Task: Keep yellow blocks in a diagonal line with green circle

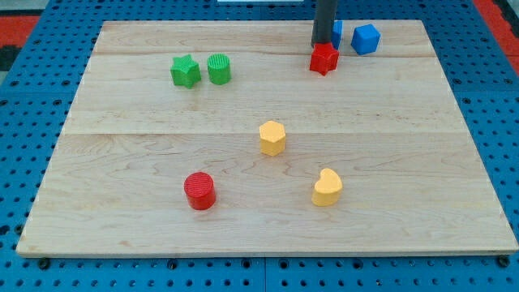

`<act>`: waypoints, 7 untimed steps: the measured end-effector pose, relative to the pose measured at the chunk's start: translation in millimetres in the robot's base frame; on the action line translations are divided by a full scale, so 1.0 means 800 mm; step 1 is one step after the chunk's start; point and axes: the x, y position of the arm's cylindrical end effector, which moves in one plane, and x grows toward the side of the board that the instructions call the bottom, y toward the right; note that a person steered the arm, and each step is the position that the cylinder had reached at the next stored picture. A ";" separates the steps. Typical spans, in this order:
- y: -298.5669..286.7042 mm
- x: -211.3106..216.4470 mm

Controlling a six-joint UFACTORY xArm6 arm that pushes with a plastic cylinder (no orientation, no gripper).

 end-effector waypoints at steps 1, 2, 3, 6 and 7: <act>0.000 0.003; 0.005 0.044; 0.009 0.124; -0.116 0.147; -0.130 0.178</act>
